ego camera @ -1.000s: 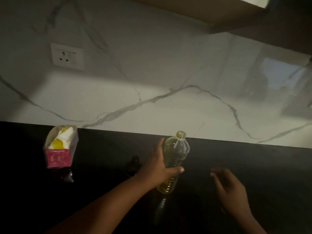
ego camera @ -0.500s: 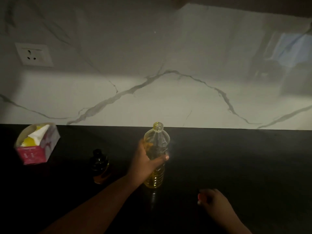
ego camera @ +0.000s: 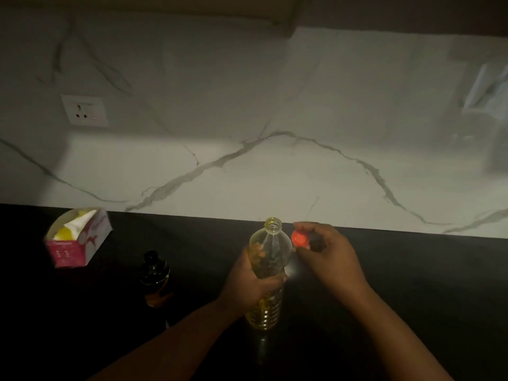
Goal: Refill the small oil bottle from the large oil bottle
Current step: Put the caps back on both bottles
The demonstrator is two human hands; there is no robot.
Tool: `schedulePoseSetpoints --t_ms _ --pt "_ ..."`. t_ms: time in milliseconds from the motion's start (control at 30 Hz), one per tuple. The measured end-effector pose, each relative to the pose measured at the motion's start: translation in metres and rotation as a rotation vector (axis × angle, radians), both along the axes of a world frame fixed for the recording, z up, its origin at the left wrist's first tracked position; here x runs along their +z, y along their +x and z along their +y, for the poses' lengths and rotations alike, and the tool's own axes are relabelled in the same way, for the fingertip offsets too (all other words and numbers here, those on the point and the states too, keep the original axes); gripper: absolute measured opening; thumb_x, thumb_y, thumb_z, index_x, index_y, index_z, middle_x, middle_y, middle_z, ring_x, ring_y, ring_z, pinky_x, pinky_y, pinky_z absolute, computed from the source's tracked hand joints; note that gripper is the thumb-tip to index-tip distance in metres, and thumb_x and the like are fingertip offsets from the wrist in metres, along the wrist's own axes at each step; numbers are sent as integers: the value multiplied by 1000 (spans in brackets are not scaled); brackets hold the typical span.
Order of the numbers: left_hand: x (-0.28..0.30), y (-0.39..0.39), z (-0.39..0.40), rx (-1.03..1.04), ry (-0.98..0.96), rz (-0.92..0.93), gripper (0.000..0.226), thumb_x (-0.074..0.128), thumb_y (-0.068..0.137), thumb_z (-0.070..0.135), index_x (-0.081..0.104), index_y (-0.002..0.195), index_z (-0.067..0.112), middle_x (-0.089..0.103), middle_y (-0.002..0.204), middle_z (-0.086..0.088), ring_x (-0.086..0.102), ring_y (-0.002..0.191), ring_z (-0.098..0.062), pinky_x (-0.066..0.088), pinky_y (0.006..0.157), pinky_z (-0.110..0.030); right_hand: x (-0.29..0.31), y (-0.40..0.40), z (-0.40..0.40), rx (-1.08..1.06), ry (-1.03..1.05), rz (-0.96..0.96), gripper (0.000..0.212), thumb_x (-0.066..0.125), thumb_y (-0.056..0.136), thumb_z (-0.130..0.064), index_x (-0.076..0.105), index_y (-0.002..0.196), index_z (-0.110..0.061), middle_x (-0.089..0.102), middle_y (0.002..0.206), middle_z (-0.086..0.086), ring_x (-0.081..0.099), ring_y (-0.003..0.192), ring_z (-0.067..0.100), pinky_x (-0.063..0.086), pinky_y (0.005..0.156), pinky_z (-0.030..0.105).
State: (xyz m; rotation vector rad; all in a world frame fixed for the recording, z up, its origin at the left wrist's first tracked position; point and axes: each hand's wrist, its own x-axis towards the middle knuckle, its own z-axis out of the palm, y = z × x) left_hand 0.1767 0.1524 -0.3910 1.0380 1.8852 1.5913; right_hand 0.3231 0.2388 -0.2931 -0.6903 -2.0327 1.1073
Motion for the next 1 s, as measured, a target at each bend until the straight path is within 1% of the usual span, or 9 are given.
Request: schedulePoseSetpoints --t_ms 67,200,367,500,633,767,867,933,1000 --pt "-1 -1 0 -19 4 5 71 89 63 24 51 122 37 68 113 7 67 103 -7 56 90 -34 8 -12 7 3 161 -85 31 71 84 -15 67 109 -31 55 102 -18 59 85 -2 43 69 3" --pt "-2 -6 -1 -15 12 0 69 88 63 22 54 122 33 70 111 4 69 102 -12 56 93 -42 18 -36 13 45 356 -242 30 68 86 -16 67 114 -25 62 112 -2 61 95 14 48 85 23" --pt "-1 -9 -3 -5 15 4 76 88 57 37 51 124 37 68 113 8 67 105 -9 54 97 -42 22 -48 14 152 329 -211 26 65 89 -20 66 109 -34 64 103 -17 58 82 -8 43 70 5" --pt "2 -15 -7 -15 1 18 76 86 57 42 50 124 36 67 114 7 65 107 -12 54 98 -43 24 -52 6 242 260 -129 31 65 88 -15 65 97 -44 64 103 -23 61 90 -8 48 69 4" --pt "1 -21 -13 -3 12 19 74 87 60 38 50 124 41 67 116 12 64 109 -6 53 99 -39 26 -59 0 283 320 -127 32 64 88 -14 64 94 -45 62 101 -26 59 93 -9 46 72 3" --pt "0 -26 -20 15 22 23 77 87 61 38 49 128 42 65 120 13 63 112 -5 52 100 -40 27 -62 -7 327 497 -129 25 62 90 -13 69 102 -33 59 103 -27 51 97 -22 36 80 -4" --pt "1 -31 -24 3 7 33 77 87 63 39 47 128 43 64 121 13 62 114 -6 51 102 -42 26 -67 -9 315 656 -194 29 61 90 -9 69 113 -25 66 118 -7 51 109 -4 31 93 9" --pt "2 -32 -25 1 2 43 77 86 64 38 45 129 44 63 123 13 62 115 -6 50 103 -41 25 -69 -10 318 640 -204 41 59 90 -7 61 123 -32 64 120 -9 52 110 3 31 92 10" --pt "2 -32 -25 -2 -6 44 77 85 66 37 44 130 44 63 124 13 61 116 -6 50 104 -41 24 -70 -12 324 573 -198 46 58 93 -14 51 128 -43 58 117 -19 50 105 -6 31 87 1"
